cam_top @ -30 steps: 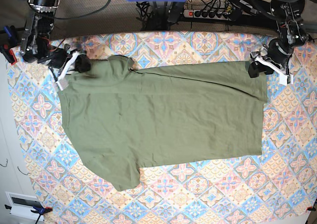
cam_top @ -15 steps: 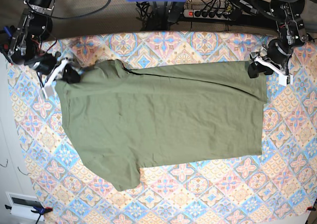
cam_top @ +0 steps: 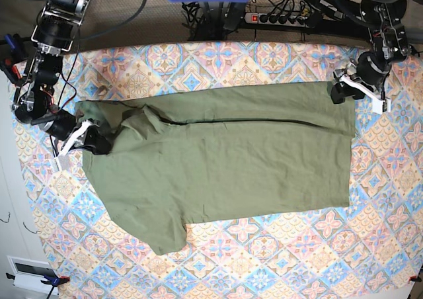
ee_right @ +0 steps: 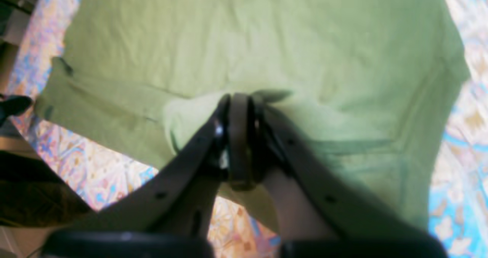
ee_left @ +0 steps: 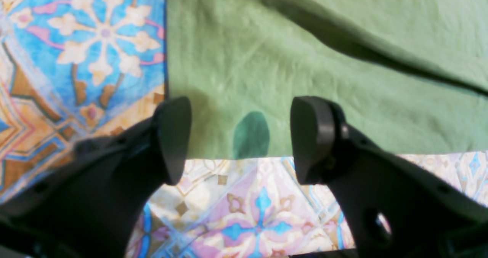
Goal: Layout the t-shirt on the table in an organized manner, then fold the t-shirt properly
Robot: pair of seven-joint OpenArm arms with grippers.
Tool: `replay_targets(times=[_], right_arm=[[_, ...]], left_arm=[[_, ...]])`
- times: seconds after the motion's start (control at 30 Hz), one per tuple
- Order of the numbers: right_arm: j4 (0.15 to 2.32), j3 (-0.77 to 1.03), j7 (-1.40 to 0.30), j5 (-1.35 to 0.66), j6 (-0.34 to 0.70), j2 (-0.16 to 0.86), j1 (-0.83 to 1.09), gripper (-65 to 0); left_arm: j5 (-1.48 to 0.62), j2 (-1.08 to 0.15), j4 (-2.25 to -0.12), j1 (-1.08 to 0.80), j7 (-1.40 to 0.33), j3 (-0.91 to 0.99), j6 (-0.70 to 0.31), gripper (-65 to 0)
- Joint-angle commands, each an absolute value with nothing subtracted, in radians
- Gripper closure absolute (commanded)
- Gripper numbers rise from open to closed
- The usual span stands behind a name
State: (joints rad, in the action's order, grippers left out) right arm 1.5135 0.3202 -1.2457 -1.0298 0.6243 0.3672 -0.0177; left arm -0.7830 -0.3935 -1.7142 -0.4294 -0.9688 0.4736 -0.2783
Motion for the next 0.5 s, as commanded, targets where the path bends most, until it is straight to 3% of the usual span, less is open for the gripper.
replay_targets(times=[0.0, 0.13, 0.4, 0.47], right_arm=[[1.520, 0.326, -1.231, -1.049, 0.627, 0.387, -0.024, -0.3], [1.472, 0.326, -1.231, -1.020, 0.627, 0.387, -0.022, -0.3], [1.457, 0.332, -1.222, -0.771, 0.627, 0.387, 0.027, -1.0], [1.458, 0.334, -1.221, -0.746, 0.627, 0.387, 0.036, -4.2]], left_arm=[[-0.794, -0.409, -1.728, -0.427, -0.951, 0.481, -0.283, -40.6], [-0.794, -0.409, -1.728, -0.426, -0.951, 0.481, -0.283, -40.6], [-0.794, -0.409, -1.728, -0.426, -0.951, 0.481, -0.283, -40.6], [-0.794, -0.409, -1.728, -0.426, -0.951, 0.481, -0.283, -40.6]])
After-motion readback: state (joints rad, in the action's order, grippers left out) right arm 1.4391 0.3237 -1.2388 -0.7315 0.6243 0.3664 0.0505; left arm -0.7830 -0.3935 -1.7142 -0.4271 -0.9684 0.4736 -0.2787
